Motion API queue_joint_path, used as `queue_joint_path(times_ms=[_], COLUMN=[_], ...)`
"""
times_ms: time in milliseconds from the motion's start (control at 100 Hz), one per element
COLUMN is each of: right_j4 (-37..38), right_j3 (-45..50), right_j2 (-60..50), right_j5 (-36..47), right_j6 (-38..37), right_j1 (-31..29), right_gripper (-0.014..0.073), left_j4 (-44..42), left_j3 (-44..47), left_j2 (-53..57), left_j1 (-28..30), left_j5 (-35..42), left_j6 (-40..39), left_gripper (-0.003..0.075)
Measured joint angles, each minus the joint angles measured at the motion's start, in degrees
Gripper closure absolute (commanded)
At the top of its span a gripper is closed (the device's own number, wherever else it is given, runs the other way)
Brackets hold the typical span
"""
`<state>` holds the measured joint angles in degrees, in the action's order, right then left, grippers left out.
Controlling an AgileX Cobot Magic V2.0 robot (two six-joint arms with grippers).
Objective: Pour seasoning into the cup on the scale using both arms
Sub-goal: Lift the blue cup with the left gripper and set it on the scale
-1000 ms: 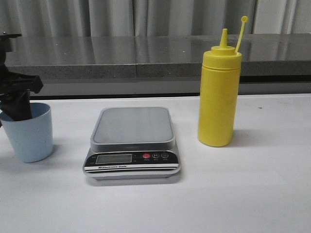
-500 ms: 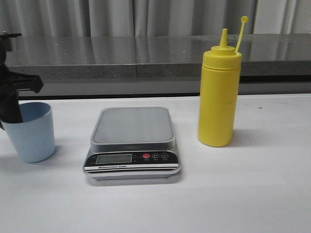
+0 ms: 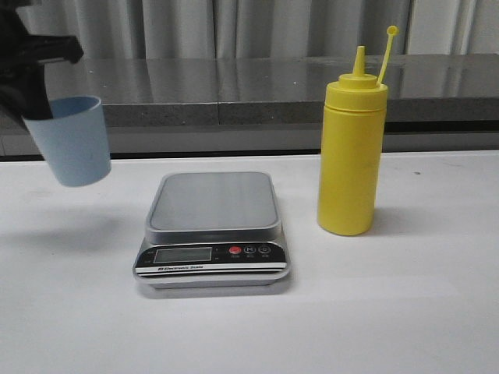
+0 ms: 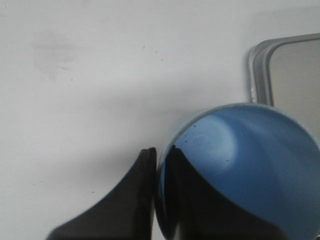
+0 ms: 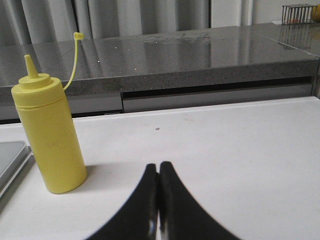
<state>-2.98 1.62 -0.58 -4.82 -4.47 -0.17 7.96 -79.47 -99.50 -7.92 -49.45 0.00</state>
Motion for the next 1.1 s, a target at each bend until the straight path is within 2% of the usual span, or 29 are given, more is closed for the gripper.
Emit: queue_joint_path(times_ms=[160,310,680,1100], right_j4=[0.0,0.0,0.0,0.0], right_j3=[0.0,0.0,0.0,0.0], right_j2=[0.0,0.0,0.0,0.0], right_j5=[0.0,0.0,0.0,0.0], right_j6=[0.0,0.0,0.0,0.0], right_j1=[0.0,0.0,0.0,0.0], right_gripper=[0.0652,0.0652,0.0652,0.0652], left_j4=[1.6,1.8,2.2,2.3], left_j3=[-6.0,-8.9,-9.5,-9.5], left_j2=[0.0,0.0,-1.7,-8.1], left_j1=[-1.3,-5.1,-16.0,-18.9], left_j5=[-4.8,-6.5,-3.1,-1.2], left_j6=[0.0,0.0,0.0,1.8], left_gripper=[0.0713,0.0713,0.0713,0.071])
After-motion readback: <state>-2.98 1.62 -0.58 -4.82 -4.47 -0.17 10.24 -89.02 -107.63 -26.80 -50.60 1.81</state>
